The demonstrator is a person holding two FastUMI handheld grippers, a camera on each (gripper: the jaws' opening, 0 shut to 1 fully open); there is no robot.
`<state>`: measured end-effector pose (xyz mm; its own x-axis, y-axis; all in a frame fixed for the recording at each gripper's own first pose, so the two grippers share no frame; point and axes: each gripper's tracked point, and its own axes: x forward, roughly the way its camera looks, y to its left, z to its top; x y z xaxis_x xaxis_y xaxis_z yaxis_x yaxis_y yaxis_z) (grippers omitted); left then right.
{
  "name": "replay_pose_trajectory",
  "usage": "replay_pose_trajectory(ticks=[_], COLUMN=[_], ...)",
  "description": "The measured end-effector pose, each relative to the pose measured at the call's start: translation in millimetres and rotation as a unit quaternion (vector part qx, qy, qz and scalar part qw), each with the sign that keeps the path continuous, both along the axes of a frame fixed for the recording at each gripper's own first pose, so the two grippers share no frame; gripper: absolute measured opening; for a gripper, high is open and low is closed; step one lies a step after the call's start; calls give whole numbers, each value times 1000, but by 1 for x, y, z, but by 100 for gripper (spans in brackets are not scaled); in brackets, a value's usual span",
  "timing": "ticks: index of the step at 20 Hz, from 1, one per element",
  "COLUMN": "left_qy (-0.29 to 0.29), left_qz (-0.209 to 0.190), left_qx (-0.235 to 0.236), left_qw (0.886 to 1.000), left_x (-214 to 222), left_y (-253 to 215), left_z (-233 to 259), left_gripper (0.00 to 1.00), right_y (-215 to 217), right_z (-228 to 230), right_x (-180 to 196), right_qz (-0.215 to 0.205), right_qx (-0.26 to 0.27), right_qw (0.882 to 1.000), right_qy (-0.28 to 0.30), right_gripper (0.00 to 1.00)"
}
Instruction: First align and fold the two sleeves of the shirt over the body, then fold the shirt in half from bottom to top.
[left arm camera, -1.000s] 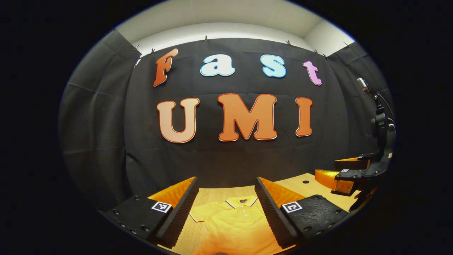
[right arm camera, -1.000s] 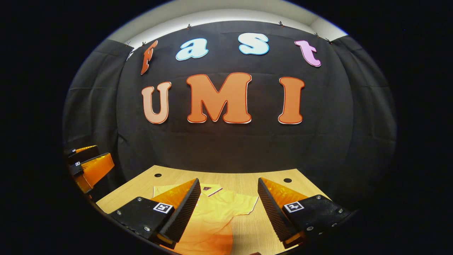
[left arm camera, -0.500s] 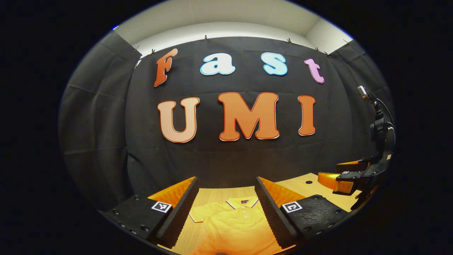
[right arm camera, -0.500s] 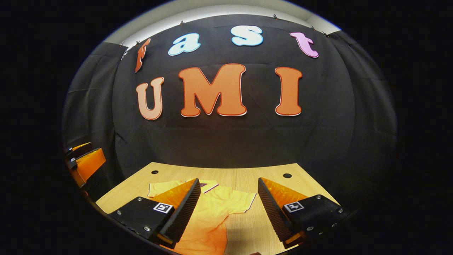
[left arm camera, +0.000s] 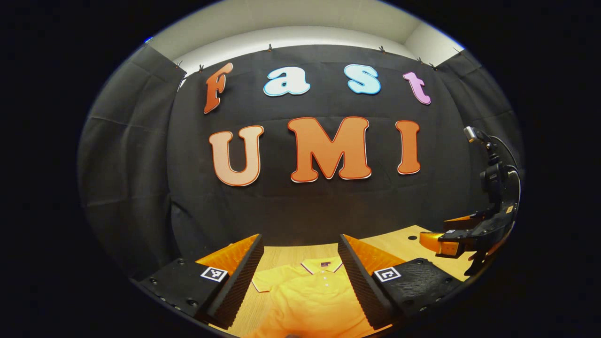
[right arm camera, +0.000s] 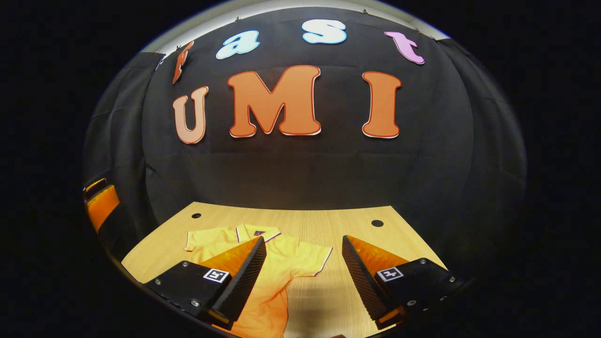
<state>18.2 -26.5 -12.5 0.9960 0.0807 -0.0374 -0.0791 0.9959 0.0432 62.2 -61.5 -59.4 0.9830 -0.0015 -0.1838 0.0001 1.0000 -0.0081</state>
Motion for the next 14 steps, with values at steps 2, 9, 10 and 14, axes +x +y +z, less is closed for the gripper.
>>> replay_pose_trajectory(ticks=[2,9,10,14], left_qy=[5,21,24,39], left_qz=[11,56,64,94], left_qx=[4,21,24,30], left_qw=[1000,998,997,994], left_x=[-3,-16,-18,-23], left_y=[5,21,25,37], left_z=[-2,-10,-10,-17], left_gripper=[97,97,97,98], right_y=[-7,-26,-28,-33], right_z=[-13,-57,-64,-91], right_x=[11,59,65,89], right_qz=[-3,-4,-2,2], right_qx=[3,5,6,4], right_qw=[1000,993,991,983], right_qy=[27,118,132,186], right_gripper=[98,98,98,96])
